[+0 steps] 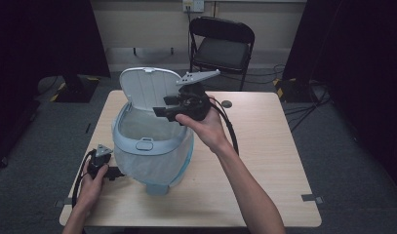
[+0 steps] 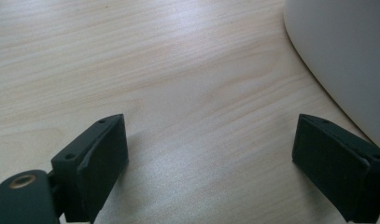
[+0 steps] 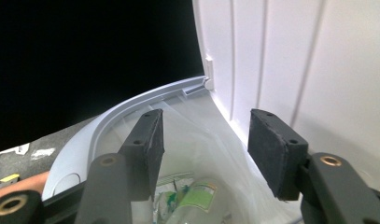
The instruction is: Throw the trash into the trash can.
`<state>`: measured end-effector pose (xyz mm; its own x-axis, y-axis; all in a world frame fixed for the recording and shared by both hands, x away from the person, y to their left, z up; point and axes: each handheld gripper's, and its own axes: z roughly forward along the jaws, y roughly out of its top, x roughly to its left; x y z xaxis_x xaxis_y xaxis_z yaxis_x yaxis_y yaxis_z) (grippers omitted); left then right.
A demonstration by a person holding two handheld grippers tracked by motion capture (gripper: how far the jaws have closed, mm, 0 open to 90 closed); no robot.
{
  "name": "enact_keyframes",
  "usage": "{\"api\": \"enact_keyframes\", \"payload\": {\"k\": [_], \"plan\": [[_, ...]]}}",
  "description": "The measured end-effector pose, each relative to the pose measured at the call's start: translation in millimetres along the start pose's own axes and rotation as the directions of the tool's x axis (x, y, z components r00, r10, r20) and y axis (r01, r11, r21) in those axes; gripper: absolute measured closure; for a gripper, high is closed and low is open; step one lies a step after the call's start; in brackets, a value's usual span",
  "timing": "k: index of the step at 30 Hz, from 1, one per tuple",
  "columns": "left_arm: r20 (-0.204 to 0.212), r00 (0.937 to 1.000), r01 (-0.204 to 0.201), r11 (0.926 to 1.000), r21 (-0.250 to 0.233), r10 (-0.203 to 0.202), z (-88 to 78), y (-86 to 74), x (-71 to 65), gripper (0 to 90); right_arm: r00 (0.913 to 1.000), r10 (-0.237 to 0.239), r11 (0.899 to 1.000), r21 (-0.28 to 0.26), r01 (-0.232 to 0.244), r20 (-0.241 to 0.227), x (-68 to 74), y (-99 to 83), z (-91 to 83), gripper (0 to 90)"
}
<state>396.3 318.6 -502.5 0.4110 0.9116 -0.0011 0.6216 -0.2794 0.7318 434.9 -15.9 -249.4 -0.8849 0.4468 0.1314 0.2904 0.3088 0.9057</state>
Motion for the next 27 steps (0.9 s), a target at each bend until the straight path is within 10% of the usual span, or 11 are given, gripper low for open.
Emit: {"api": "enact_keyframes", "payload": {"k": [15, 27], "plan": [[0.0, 1.0, 0.0, 1.0, 0.0, 0.0, 0.0, 0.0, 0.0, 10.2, 0.9939, 0.031, 0.999, -0.036, -0.027, 0.106, -22.2, -15.3, -36.8, 35.2], [-0.002, 1.0, 0.002, 1.0, 0.001, -0.002, -0.1, 0.0, -0.2, 10.1, 0.9699, 0.094, 0.995, -0.039, -0.088, 0.225, -48.6, -23.9, -45.6, 22.0]]}}
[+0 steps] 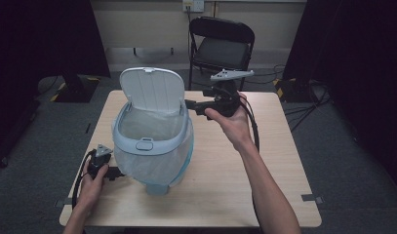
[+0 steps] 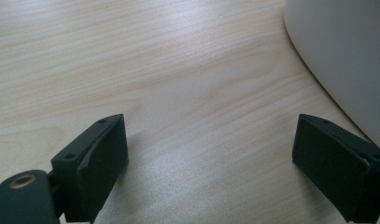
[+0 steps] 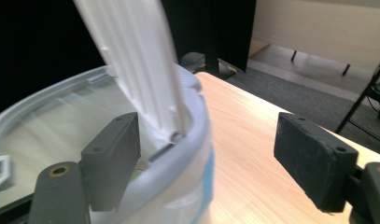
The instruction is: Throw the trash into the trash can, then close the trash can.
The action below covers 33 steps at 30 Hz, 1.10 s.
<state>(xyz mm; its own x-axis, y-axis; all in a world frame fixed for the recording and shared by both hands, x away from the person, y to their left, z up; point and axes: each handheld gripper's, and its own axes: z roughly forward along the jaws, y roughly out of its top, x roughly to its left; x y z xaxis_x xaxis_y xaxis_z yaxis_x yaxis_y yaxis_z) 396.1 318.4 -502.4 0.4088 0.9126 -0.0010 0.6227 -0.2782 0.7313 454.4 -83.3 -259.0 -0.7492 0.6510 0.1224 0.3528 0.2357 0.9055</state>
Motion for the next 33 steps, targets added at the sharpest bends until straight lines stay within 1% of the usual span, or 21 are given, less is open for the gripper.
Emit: {"api": "enact_keyframes", "payload": {"k": [3, 5, 9, 12, 14, 17, 21, 27, 33], "plan": [[0.0, 1.0, 0.0, 1.0, 0.0, 0.0, 0.0, 0.0, 0.0, 10.1, 0.9992, -0.001, 1.0, 0.017, 0.0, 0.04, -7.9, -0.3, 4.4, 22.0], [0.0, 1.0, 0.0, 1.0, 0.0, 0.0, 0.0, 0.0, 0.0, 10.1, 0.9988, 0.008, 1.0, 0.023, -0.009, 0.049, -12.3, 0.4, 6.9, 22.0], [0.0, 1.0, 0.001, 1.0, -0.001, -0.001, 0.1, 0.0, 0.0, 10.1, 0.997, 0.004, 0.999, 0.033, -0.007, 0.077, -18.4, 5.4, 12.9, 22.3], [0.0, 1.0, 0.0, 1.0, -0.001, 0.0, 0.1, 0.0, 0.1, 10.1, 0.9963, 0.013, 1.0, 0.024, -0.016, 0.085, -24.0, 11.2, 17.5, 22.2], [0.0, 1.0, 0.001, 1.0, -0.001, -0.001, 0.1, 0.0, 0.0, 10.1, 0.997, 0.025, 1.0, 0.003, -0.025, 0.074, -27.5, 13.8, 19.6, 20.4], [0.001, 1.0, 0.0, 1.0, 0.0, 0.0, 0.1, 0.0, 0.1, 10.1, 0.9971, 0.051, 0.999, -0.015, -0.05, 0.056, -31.8, 17.3, 22.7, 18.6], [0.0, 1.0, 0.001, 1.0, -0.001, -0.001, 0.1, 0.0, 0.0, 10.1, 0.9972, 0.06, 0.998, -0.031, -0.059, 0.044, -31.0, 23.8, 25.4, 18.6], [0.001, 1.0, 0.0, 1.0, 0.0, 0.0, 0.0, 0.0, 0.1, 10.1, 0.9987, 0.041, 0.998, -0.042, -0.04, 0.031, -25.2, 34.6, 30.5, 21.0], [-0.002, 1.0, -0.007, 1.0, 0.001, 0.007, 0.0, 0.2, 0.8, 9.9, 0.9983, 0.057, 0.996, -0.062, -0.057, 0.008, -24.7, 43.2, 36.2, 20.5]]}}
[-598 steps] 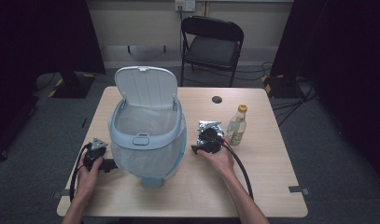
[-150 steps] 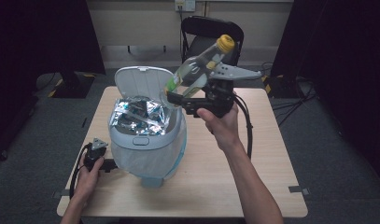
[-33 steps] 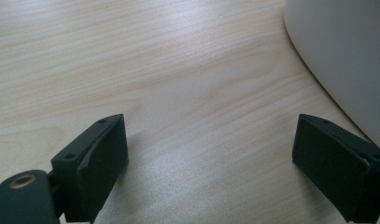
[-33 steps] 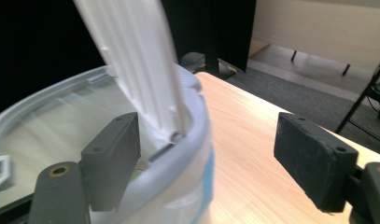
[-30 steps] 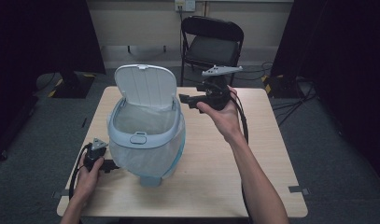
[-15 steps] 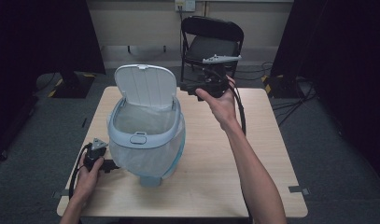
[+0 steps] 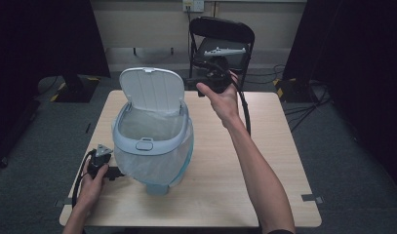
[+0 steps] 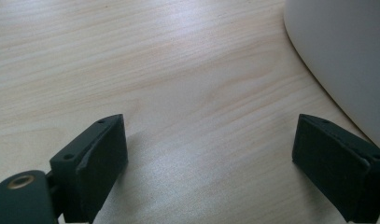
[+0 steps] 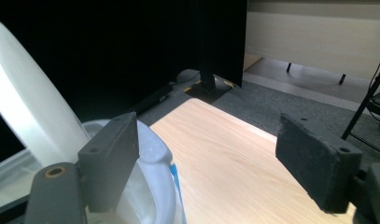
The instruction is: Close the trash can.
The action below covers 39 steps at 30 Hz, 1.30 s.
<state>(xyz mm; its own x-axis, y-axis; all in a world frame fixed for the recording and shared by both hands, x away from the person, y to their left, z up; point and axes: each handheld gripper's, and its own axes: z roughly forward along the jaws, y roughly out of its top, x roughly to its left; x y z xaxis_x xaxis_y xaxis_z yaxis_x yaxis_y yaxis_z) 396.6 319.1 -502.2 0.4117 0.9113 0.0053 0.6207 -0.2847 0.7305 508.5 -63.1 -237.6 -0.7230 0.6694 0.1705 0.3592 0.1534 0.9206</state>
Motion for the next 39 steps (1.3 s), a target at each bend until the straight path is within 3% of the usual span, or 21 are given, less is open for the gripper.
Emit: {"api": "enact_keyframes", "payload": {"k": [5, 13, 25, 29, 34, 39], "plan": [[0.0, 1.0, 0.0, 1.0, 0.0, 0.0, 0.0, 0.0, 0.0, 9.9, 0.9996, -0.007, 1.0, 0.001, 0.007, -0.029, 4.2, 2.0, 1.2, 25.1], [-0.003, 0.9999, 0.014, 0.9999, -0.003, -0.014, 0.2, -0.3, -1.6, 9.9, 0.9954, -0.044, 0.999, 0.006, 0.045, -0.085, 17.5, 0.1, -0.7, 22.8], [-0.005, 1.0, 0.009, 1.0, 0.0, -0.009, -0.3, -0.5, -1.4, 9.9, 0.9925, -0.044, 0.999, 0.016, 0.046, -0.114, 28.8, -14.7, -7.5, 23.3], [-0.005, 1.0, 0.009, 1.0, 0.0, -0.009, -0.3, -0.5, -1.3, 9.9, 0.9907, -0.073, 0.996, 0.033, 0.078, -0.114, 33.9, -17.0, -9.9, 24.1], [-0.003, 1.0, 0.009, 1.0, 0.0, -0.009, -0.3, -0.5, -1.3, 9.9, 0.9876, -0.042, 0.998, 0.041, 0.049, -0.151, 37.3, -18.5, -9.7, 23.2], [-0.003, 1.0, 0.009, 1.0, 0.0, -0.009, -0.3, -0.5, -1.3, 9.9, 0.9865, -0.069, 0.995, 0.062, 0.079, -0.149, 48.9, -19.4, -6.2, 22.8]]}}
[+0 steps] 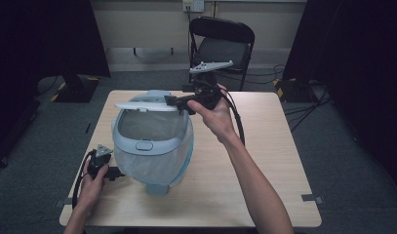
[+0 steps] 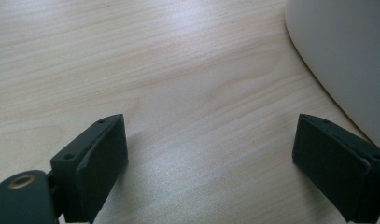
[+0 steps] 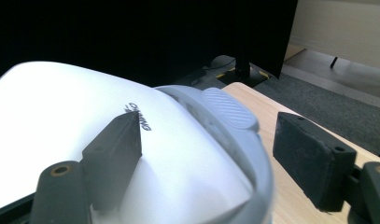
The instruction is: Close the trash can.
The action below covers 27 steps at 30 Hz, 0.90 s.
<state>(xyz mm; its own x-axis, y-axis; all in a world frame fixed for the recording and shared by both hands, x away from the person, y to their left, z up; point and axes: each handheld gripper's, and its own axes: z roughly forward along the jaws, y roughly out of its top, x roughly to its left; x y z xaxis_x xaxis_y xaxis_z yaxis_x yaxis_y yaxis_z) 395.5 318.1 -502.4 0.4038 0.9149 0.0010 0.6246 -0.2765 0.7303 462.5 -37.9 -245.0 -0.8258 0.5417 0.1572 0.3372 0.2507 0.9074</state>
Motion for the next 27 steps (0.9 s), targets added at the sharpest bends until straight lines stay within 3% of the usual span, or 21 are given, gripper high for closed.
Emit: {"api": "enact_keyframes", "payload": {"k": [8, 27], "plan": [[0.0, 1.0, 0.0, 1.0, 0.0, 0.0, 0.0, 0.0, 0.0, 9.9, 0.9991, -0.041, 0.999, 0.02, 0.042, -0.012, 15.3, -2.0, 2.2, 22.6], [0.0, 1.0, 0.0, 1.0, 0.0, 0.0, 0.0, 0.0, 0.0, 9.9, 0.996, -0.08, 0.996, 0.035, 0.081, -0.04, 42.2, -13.3, 10.2, 20.1]]}}
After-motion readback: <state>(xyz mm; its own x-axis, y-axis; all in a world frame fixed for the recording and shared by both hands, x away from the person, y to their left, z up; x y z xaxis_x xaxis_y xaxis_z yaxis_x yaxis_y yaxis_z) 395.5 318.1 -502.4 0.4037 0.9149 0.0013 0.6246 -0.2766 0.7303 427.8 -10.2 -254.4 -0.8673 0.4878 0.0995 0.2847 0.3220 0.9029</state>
